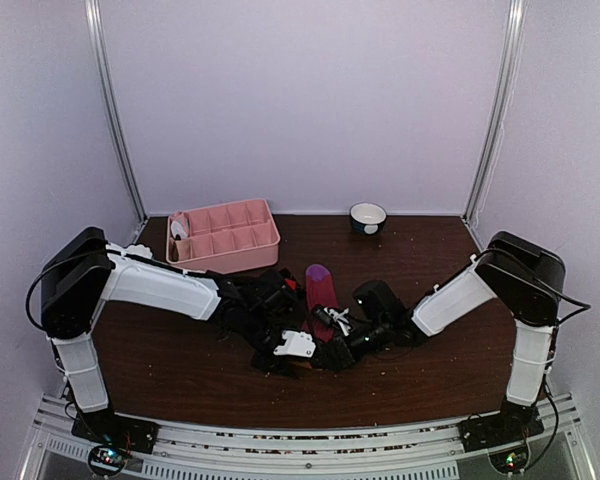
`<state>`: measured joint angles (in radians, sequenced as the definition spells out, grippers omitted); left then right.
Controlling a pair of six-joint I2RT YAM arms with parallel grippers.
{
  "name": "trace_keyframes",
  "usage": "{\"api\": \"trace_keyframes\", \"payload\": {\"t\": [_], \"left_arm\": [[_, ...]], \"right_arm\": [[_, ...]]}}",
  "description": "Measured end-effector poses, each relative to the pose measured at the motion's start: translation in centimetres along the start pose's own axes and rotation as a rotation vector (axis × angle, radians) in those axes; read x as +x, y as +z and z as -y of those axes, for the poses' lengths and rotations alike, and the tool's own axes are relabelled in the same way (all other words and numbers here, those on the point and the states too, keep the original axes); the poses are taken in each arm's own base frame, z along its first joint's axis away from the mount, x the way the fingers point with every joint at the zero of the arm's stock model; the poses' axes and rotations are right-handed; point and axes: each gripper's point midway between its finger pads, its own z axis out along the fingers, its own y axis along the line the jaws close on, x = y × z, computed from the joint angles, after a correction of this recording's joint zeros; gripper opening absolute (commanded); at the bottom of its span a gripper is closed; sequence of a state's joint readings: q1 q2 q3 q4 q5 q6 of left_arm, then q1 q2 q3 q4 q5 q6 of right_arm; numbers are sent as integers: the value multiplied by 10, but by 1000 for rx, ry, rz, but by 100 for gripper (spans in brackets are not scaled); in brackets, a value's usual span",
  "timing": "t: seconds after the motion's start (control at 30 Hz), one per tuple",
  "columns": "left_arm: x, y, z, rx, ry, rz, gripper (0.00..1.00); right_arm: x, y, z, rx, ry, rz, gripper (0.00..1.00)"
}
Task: Roll the socks
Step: Roll the sock at the center of the board.
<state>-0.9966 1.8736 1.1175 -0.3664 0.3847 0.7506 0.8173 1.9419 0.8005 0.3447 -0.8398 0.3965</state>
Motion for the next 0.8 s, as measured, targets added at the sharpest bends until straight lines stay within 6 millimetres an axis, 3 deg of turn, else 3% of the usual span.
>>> {"api": "trace_keyframes", "payload": {"t": [0.4, 0.6, 0.73, 0.8], "left_arm": [[13, 8, -15, -9, -35, -29, 30], [11, 10, -21, -4, -40, -34, 12], [11, 11, -25, -2, -40, -37, 3], [11, 11, -24, 3, -40, -40, 2]], "right_arm": [[0, -2, 1, 0, 13, -12, 0], [1, -4, 1, 0, 22, -17, 0], [1, -4, 1, -2, 28, -17, 10], [1, -5, 1, -1, 34, -16, 21]]}}
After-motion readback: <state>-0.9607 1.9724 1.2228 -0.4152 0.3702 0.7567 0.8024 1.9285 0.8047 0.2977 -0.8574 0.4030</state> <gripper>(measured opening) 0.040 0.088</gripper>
